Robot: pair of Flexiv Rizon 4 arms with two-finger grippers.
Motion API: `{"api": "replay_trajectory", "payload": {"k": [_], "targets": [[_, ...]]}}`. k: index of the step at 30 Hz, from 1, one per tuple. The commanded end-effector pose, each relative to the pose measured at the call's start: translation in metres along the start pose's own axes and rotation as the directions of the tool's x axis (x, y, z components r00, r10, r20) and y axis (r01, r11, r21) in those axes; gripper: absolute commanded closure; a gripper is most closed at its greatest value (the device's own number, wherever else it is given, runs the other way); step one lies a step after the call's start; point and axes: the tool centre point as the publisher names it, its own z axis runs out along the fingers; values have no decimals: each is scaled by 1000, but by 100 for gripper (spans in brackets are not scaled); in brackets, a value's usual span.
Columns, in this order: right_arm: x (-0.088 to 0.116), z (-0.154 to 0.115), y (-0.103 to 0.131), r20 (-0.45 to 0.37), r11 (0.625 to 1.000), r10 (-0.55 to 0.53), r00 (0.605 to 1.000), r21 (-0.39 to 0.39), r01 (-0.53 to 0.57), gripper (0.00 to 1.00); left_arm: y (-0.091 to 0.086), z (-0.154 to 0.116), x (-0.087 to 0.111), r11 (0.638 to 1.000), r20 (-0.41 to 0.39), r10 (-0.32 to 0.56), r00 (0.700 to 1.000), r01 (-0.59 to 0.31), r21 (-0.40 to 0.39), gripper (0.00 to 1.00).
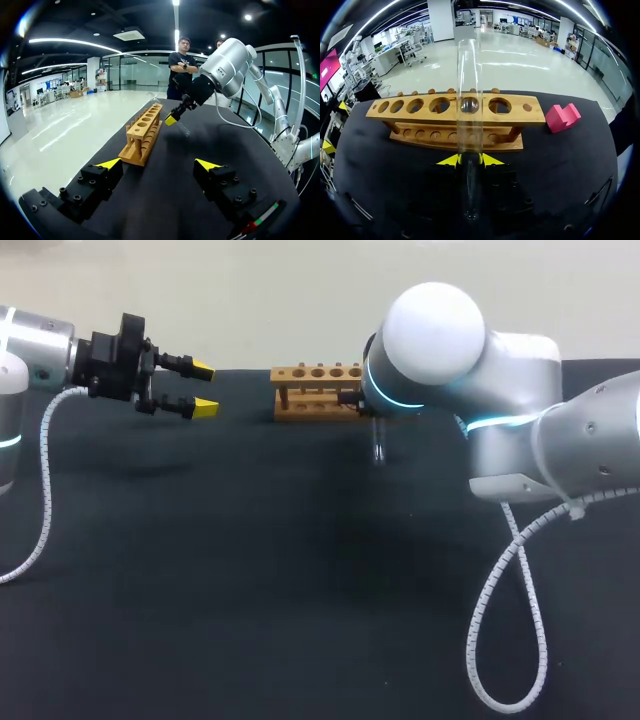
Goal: Grasp the test tube, adjust it, and insert it.
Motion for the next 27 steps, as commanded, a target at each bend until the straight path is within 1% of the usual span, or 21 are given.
{"api": "replay_trajectory", "payload": {"k": [1, 12, 15, 20, 27], "targets": [[1, 4, 0, -10, 1000, 4, 1000, -7, -4, 100, 0, 0, 1, 1000, 2, 2, 1000, -2, -1, 0], [3, 6, -1, -13, 1000, 19, 1000, -10, -19, 100, 0, 0, 1, 1000, 2, 2, 1000, -2, -1, 0], [4, 3, -1, -1, 999, 30, 1000, -11, -30, 100, 0, 0, 1, 1000, 2, 2, 1000, -2, -1, 0], [3, -11, 0, 30, 998, 66, 997, -14, -66, 100, 0, 0, 1, 1000, 2, 2, 1000, -2, -1, 0], [-4, -42, 6, 101, 994, 110, 989, -30, -107, 100, 0, 0, 1, 1000, 2, 2, 1000, -2, -1, 0]]}}
